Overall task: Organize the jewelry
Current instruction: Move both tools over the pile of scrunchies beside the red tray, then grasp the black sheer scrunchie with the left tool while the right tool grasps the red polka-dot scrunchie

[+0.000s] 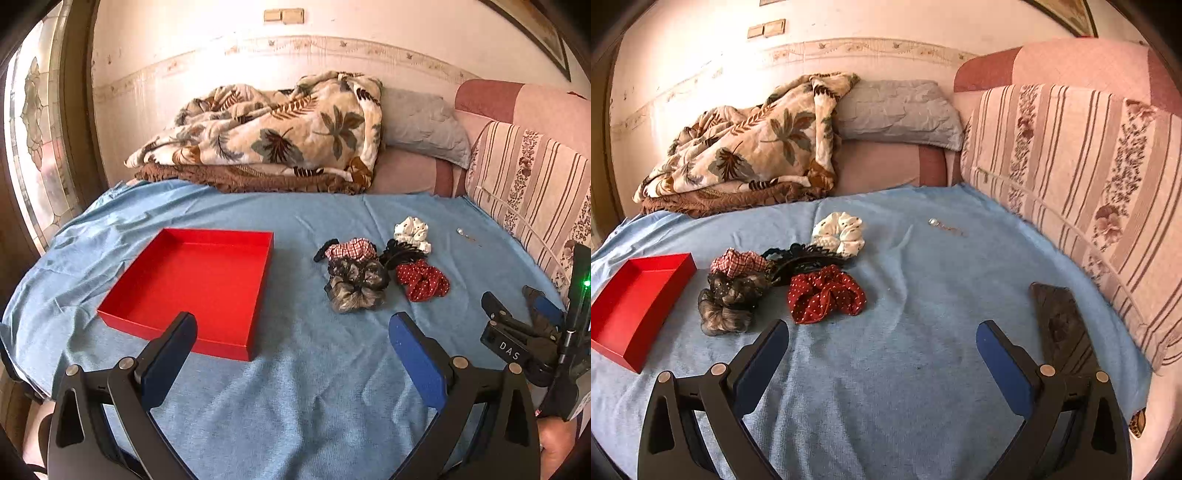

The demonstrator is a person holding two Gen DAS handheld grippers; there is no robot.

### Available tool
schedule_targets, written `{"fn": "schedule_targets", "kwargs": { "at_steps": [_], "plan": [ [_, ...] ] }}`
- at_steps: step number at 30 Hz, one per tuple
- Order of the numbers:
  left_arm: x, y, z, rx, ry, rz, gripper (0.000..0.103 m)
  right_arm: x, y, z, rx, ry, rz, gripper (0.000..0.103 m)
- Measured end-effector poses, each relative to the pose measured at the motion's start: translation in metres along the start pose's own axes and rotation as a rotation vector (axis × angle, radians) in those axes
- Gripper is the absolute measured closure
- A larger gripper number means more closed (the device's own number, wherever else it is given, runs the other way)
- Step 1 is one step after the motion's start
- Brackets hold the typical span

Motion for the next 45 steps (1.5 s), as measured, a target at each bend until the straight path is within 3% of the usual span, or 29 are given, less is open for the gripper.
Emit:
{"fn": "schedule_targets", "kwargs": {
  "at_steps": [8,14,20,23,26,33,40,45],
  "plan": [
    [0.002,-0.008,-0.002,-0.031,0.000,-0.015,0.000,-0.009,-0.001,0.009,0.036,0.004,0.016,0.000],
    [-0.013,-0.021,-0.017,-0.082,0.046,-0.022,0.000,-0.011,-0.013,-0.003,-0.063,0.057,-0.028,0.000],
    [-0.039,-0.032,-0.027,-0.108,0.083,-0.017,0.000,-0.018,-0.020,-0.015,-0.129,0.055,0.006,0.000],
    [-0.040,-0.033,-0.035,-0.121,0.032,-0.015,0.003,-0.026,-0.020,-0.020,-0.150,0.075,0.027,0.003],
    [-0.031,-0.027,-0.044,-0.134,-0.017,-0.036,0.023,-0.034,-0.016,-0.030,-0.173,0.094,0.068,0.009],
    [-0.003,0.004,-0.084,-0.148,-0.116,-0.018,0.023,-0.036,-0.005,-0.070,-0.276,0.148,0.054,0.032],
    [0.030,0.019,-0.147,-0.200,-0.152,-0.082,0.023,-0.026,-0.001,-0.109,-0.362,0.162,-0.034,0.032],
    [0.042,0.013,-0.186,-0.264,-0.197,-0.075,0.024,-0.026,0.001,-0.129,-0.407,0.175,-0.065,0.031]
  ]
}}
Point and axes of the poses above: each gripper's, at about its wrist camera, not at the fingertips, and z roughly against the way its jaws point, x to its right, y to its top, the point moved 10 cm from there along -z, roughly the way its jaws point, and after that the axes turned 15 degrees about -z, right-handed, at the moved point
